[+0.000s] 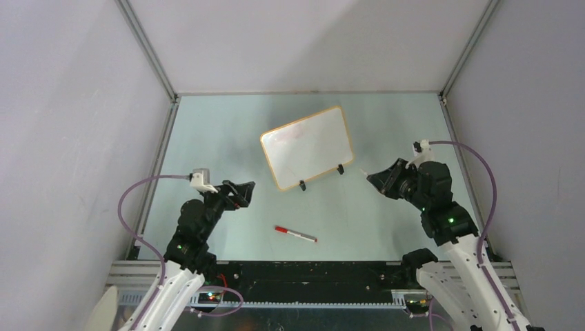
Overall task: Write a sentence on the whiteboard
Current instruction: Hold the whiteboard on the whiteboard stand.
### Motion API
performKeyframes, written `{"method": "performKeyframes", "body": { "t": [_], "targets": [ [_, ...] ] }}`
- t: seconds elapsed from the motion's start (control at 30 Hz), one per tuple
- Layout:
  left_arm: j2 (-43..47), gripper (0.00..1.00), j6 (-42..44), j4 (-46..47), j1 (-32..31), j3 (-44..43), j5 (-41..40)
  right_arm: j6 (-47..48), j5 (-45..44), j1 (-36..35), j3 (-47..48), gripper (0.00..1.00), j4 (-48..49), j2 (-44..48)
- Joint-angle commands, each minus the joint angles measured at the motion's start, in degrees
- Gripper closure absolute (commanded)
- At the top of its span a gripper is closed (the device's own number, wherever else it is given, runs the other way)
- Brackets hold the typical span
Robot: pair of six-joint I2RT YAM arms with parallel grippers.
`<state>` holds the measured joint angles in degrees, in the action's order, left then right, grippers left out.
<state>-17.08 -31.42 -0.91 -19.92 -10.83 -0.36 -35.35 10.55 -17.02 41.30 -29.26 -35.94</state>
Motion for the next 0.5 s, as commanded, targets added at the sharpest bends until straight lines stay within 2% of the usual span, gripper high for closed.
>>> {"method": "performKeyframes", "body": {
  "t": [0.0,0.47],
  "targets": [
    [1.9,0.01,2.6,0.2,-0.2,0.9,-2.1,-1.2,3.0,0.2,1.8,1.0,5.2,-3.2],
    [-0.1,0.01,4.7,3.3,-0.2,1.4,-2.6,-2.1,5.7,0.8,0.7,1.0,15.1,-12.1]
  ]
}}
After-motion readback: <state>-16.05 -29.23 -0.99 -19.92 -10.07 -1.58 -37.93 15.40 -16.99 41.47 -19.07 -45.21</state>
